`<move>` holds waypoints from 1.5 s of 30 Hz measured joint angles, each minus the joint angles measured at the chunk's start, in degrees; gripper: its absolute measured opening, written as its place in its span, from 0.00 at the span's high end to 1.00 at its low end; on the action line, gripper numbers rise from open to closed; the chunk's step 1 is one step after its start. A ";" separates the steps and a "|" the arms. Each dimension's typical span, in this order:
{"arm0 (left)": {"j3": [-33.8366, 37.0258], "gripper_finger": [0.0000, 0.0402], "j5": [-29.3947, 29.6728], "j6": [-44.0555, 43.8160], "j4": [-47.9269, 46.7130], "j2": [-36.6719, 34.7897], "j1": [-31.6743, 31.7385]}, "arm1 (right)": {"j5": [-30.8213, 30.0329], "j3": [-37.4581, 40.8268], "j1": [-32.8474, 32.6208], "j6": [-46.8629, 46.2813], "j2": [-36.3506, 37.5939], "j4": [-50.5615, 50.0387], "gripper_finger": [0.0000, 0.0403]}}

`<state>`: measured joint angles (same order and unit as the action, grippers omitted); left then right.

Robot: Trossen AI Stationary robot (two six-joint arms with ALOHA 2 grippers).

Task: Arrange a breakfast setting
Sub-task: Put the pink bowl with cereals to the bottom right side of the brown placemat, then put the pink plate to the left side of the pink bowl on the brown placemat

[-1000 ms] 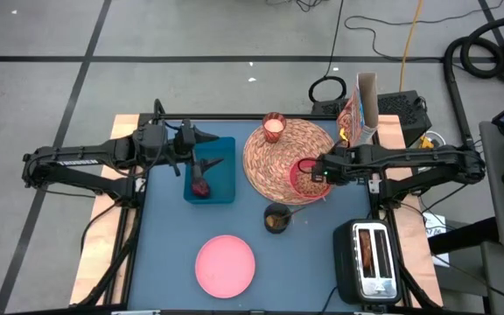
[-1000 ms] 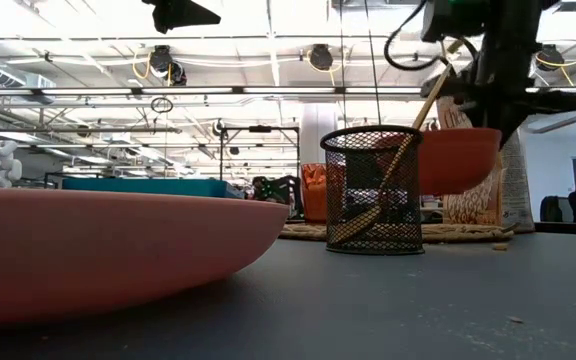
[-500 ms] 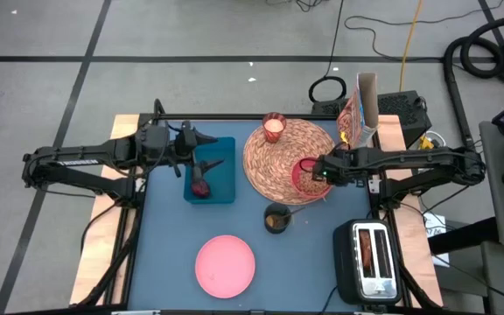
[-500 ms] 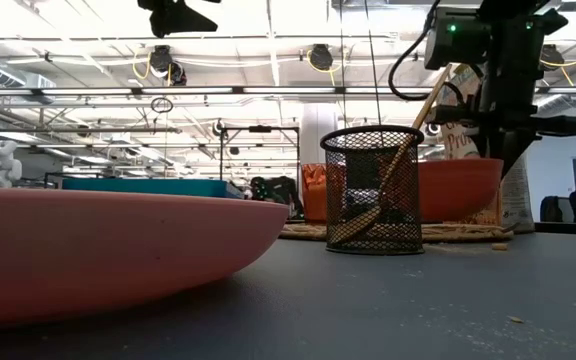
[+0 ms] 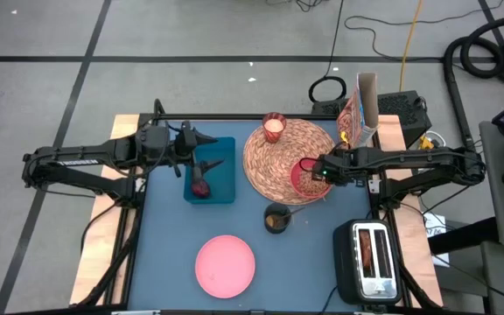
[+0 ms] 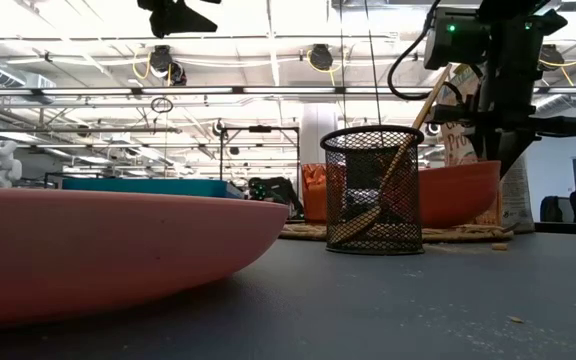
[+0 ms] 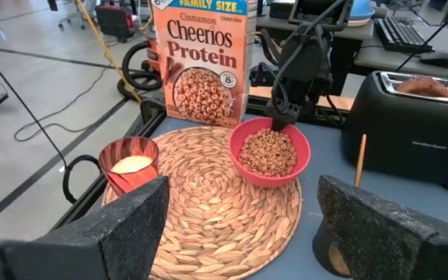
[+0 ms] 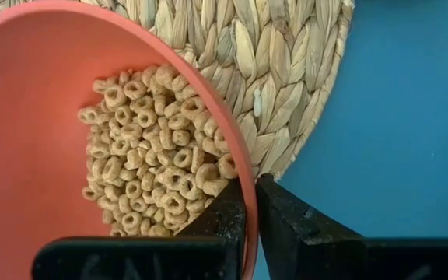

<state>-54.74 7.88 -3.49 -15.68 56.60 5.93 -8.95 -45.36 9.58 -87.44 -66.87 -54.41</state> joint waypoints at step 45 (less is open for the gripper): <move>0.00 0.17 0.01 0.00 -1.28 0.02 -0.01 | 0.15 -0.04 -0.04 1.27 0.19 -0.09 0.39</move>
<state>-54.74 7.88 -3.49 -16.97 56.62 5.93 -8.80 -45.41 9.54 -86.17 -66.68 -54.50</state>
